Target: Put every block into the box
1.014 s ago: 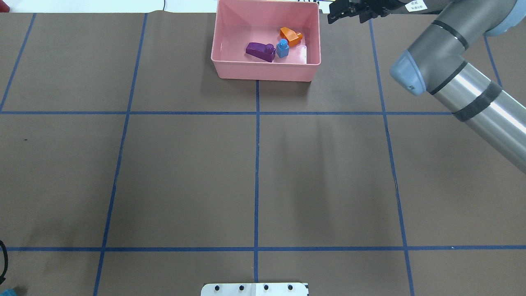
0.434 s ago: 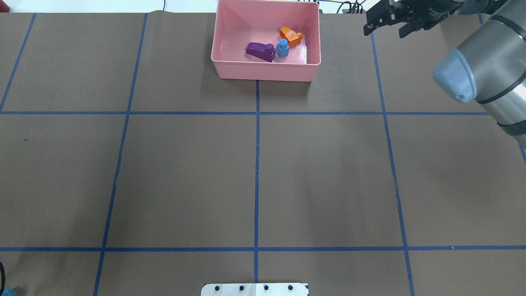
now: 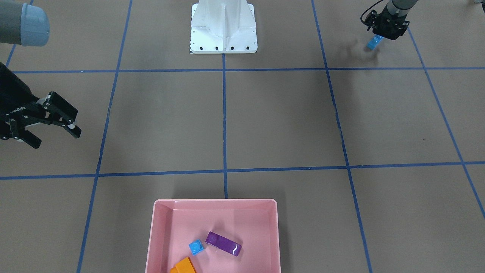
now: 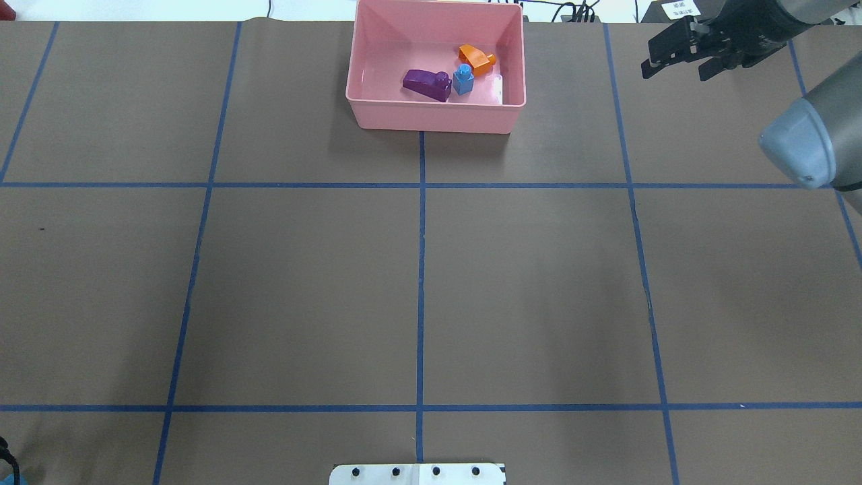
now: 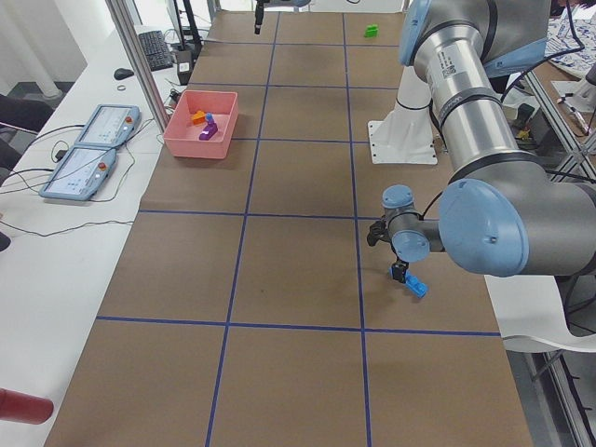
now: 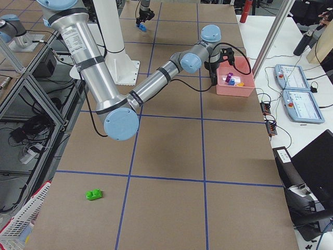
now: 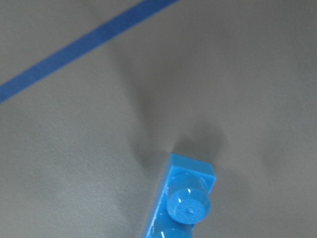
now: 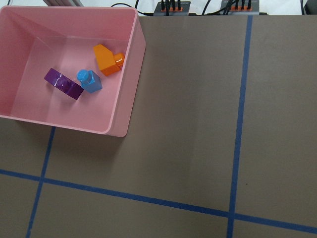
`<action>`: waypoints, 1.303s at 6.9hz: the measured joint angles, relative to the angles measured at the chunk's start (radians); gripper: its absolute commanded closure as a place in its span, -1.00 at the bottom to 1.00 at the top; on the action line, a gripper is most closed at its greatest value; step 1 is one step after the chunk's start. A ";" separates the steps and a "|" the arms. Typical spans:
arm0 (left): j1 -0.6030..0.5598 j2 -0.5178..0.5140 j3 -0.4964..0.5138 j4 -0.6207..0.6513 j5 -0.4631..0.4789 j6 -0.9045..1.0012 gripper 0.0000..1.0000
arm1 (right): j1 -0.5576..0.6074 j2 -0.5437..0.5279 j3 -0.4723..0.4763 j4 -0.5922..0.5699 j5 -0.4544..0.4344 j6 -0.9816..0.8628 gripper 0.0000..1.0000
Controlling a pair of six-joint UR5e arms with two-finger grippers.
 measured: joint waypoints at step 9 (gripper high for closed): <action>0.053 -0.018 0.030 -0.006 0.004 -0.055 1.00 | 0.077 -0.315 0.158 0.000 0.022 -0.206 -0.99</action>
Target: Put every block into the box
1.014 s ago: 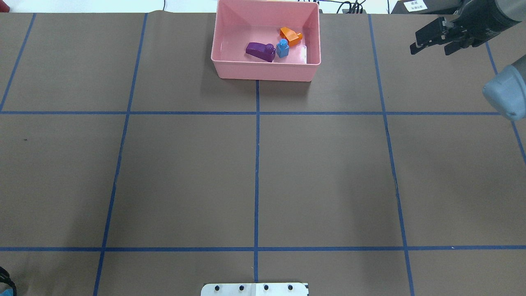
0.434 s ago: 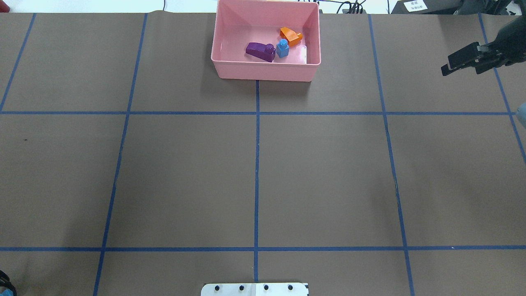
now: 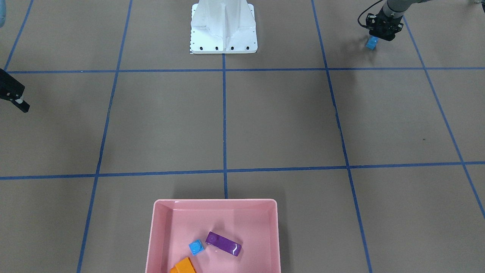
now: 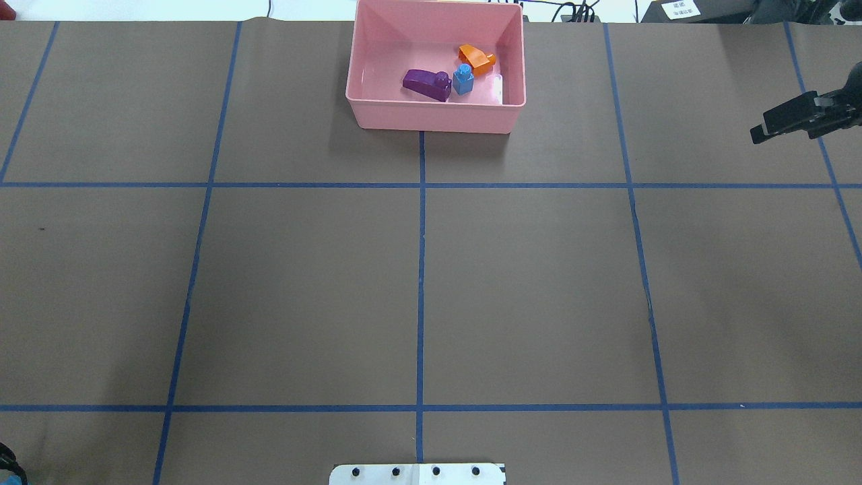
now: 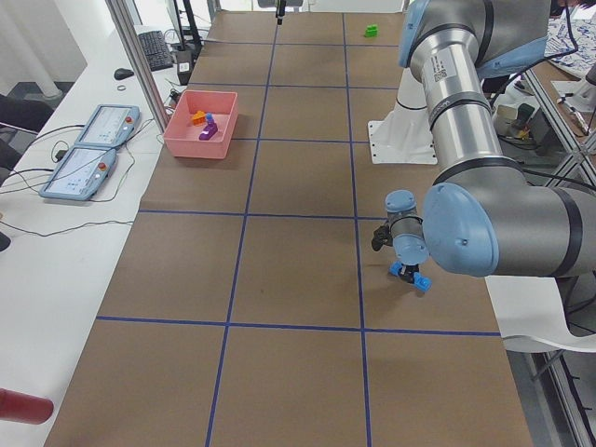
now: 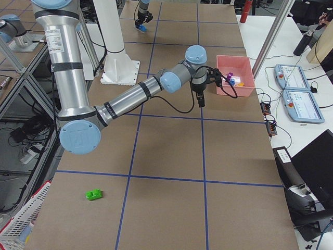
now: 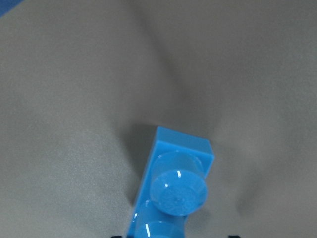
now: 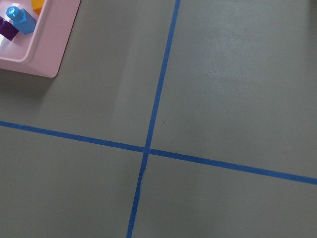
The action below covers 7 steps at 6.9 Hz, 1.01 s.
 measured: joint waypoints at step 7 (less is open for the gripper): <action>-0.033 0.048 -0.186 -0.082 -0.005 -0.185 1.00 | 0.072 -0.222 0.005 0.000 0.023 -0.312 -0.99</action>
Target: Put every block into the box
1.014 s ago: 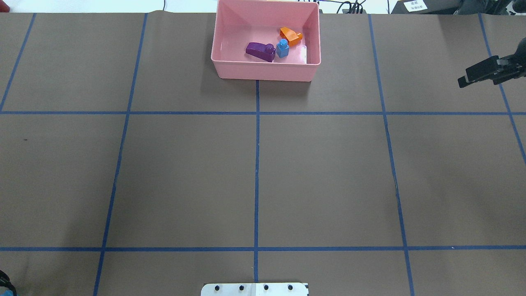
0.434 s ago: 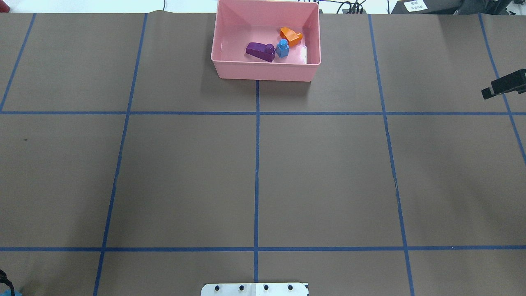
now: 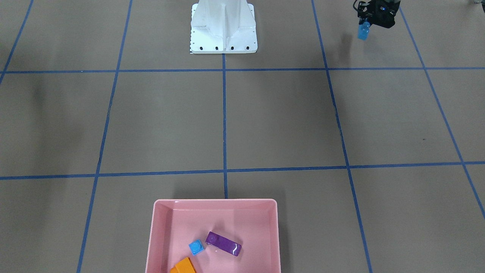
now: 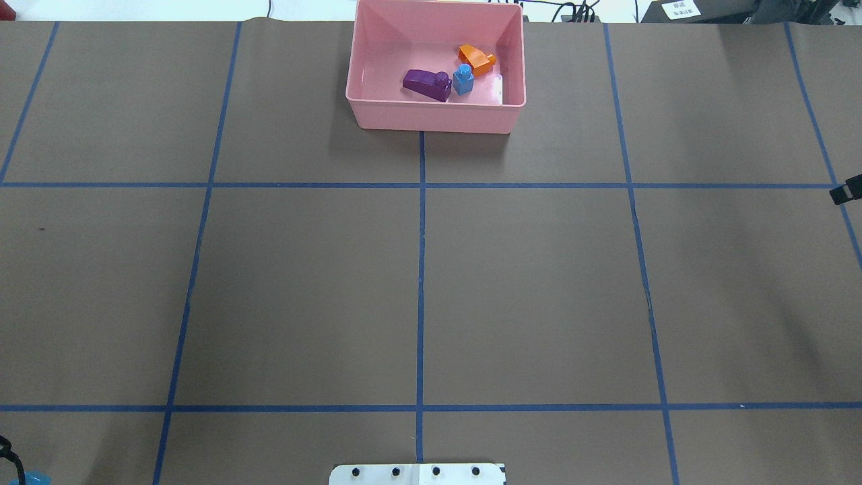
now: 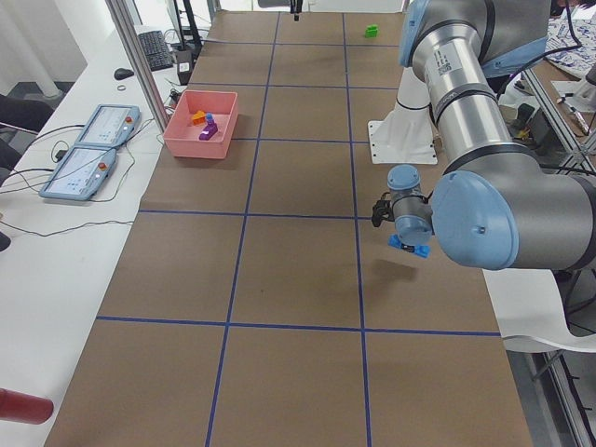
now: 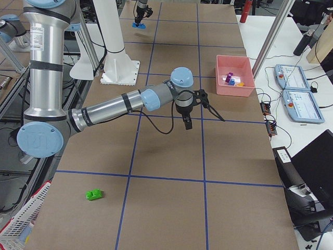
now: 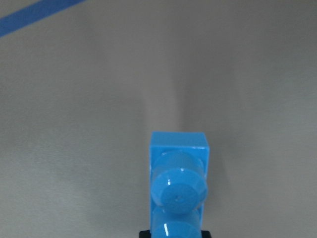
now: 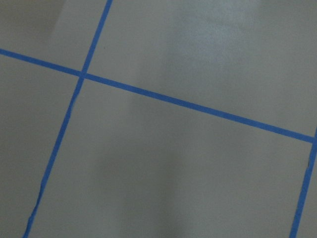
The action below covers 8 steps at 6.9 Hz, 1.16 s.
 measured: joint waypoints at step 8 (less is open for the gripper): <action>-0.286 -0.429 -0.037 0.005 -0.070 -0.103 1.00 | -0.017 -0.291 -0.093 0.010 -0.102 -0.281 -0.99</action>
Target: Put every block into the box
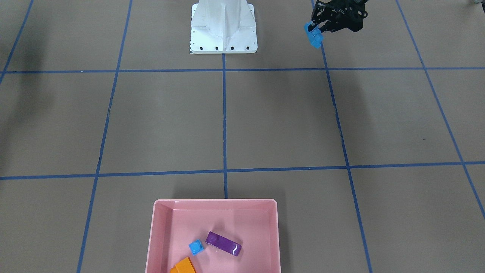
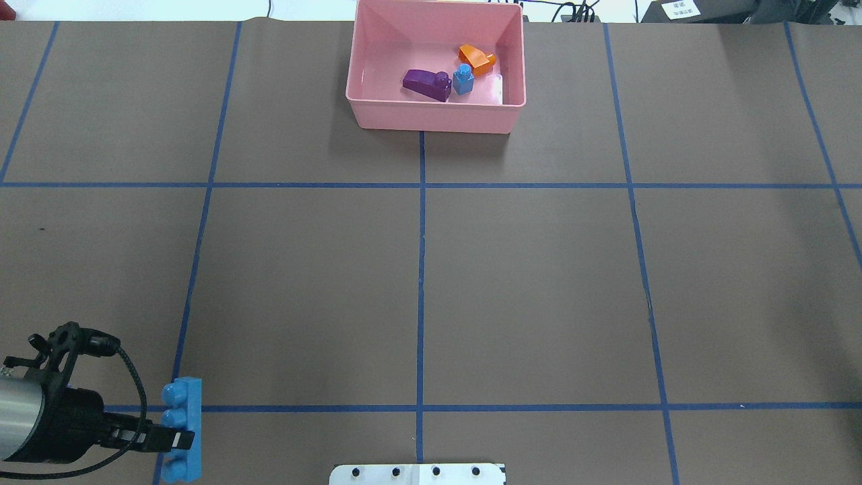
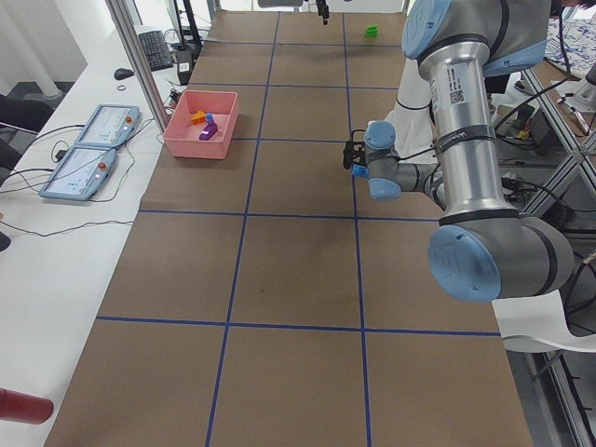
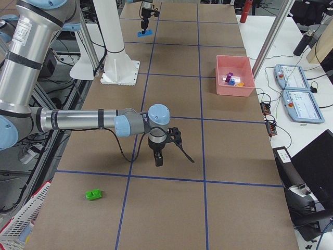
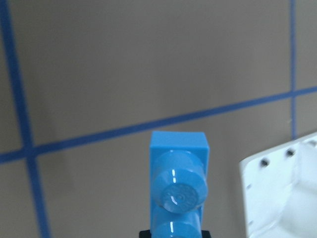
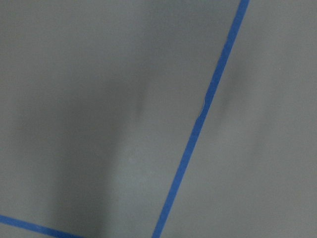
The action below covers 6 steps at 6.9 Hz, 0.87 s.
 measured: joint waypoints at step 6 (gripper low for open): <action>-0.195 -0.422 0.179 0.010 0.009 -0.102 1.00 | -0.145 -0.147 -0.109 -0.001 0.048 -0.123 -0.99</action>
